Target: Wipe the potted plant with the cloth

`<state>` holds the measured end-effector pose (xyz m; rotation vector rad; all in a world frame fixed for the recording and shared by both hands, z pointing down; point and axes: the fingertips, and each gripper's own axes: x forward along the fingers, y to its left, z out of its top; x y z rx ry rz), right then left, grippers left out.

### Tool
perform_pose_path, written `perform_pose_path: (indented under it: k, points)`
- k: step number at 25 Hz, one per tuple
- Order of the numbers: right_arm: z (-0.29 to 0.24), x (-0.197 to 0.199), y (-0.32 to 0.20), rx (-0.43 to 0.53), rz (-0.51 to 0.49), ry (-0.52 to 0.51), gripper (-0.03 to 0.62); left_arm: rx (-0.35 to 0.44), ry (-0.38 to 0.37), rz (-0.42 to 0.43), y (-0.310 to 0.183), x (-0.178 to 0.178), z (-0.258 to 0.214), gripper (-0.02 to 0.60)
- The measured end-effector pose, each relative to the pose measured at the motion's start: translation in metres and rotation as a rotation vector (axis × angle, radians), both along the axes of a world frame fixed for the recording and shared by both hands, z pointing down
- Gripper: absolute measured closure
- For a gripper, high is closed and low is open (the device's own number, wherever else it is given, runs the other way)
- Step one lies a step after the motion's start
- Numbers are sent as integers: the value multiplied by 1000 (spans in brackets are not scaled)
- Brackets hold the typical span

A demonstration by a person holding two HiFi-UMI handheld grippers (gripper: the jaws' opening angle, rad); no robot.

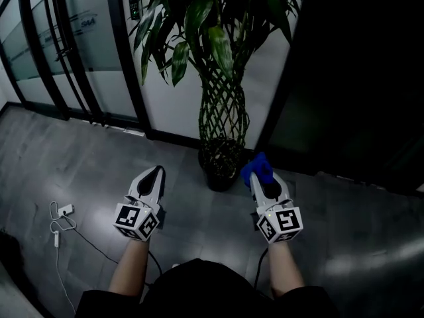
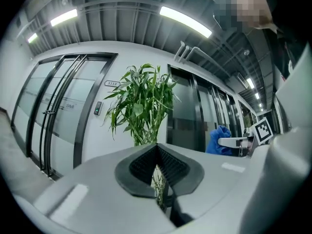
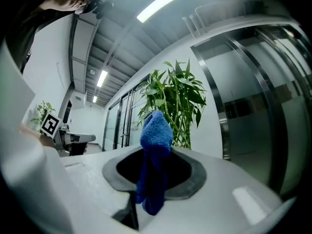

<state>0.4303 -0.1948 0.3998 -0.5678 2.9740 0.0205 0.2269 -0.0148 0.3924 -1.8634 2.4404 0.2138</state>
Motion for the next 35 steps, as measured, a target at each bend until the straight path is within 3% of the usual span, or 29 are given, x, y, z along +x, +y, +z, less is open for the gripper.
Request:
perform_pose_path:
  k: [7,16,35]
  points:
    - [10,-23,33,-8,-20,11,488,0,37,45,18,-24,20,575]
    - [31,-40,38,-14,3,70,490,-2,82,26,27,-46,35,575]
    - [31,-49,49,-1,-15,76,490,-18,121,17,37,-52,44,575]
